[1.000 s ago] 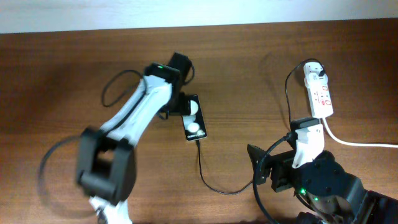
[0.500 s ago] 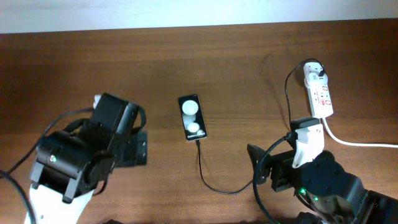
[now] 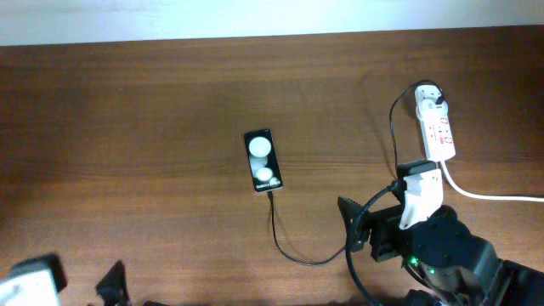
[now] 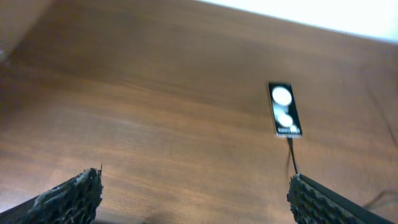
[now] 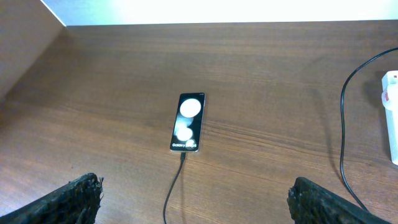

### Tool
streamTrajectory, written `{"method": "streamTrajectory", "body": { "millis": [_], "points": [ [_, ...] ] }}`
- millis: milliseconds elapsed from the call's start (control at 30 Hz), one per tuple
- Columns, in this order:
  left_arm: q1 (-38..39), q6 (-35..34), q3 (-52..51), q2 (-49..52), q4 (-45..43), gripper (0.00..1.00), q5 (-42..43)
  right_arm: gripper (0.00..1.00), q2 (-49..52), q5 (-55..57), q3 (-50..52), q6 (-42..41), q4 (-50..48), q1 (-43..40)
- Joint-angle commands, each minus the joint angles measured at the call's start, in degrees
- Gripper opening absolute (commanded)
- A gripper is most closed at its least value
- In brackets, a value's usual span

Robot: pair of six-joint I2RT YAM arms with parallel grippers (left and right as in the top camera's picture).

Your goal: Plug charger to phone and switch on socket

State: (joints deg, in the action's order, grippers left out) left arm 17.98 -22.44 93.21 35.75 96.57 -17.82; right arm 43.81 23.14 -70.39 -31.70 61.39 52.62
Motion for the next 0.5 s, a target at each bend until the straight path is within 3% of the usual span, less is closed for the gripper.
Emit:
{"method": "streamTrajectory", "body": {
  "millis": [0, 133, 300, 367, 467],
  "points": [
    [-9.1, 0.2, 0.2, -8.4, 0.1, 0.99, -0.6, 0.99, 0.0, 1.1, -0.7, -0.1, 0.0, -0.2],
    [-15.4, 0.2, 0.2, -15.0, 0.1, 0.99, -0.6, 0.99, 0.0, 1.1, -0.7, -0.1, 0.0, -0.2],
    [-17.9, 0.2, 0.2, -17.9, 0.1, 0.99, -0.6, 0.99, 0.0, 1.1, -0.7, -0.1, 0.0, -0.2],
    [-17.9, 0.2, 0.2, -18.0, 0.1, 0.99, -0.6, 0.99, 0.0, -8.1, -0.7, -0.3, 0.0, -0.2],
    [-17.9, 0.2, 0.2, -18.0, 0.1, 0.99, -0.6, 0.99, 0.0, -10.1, -0.7, -0.3, 0.0, -0.2]
  ]
}}
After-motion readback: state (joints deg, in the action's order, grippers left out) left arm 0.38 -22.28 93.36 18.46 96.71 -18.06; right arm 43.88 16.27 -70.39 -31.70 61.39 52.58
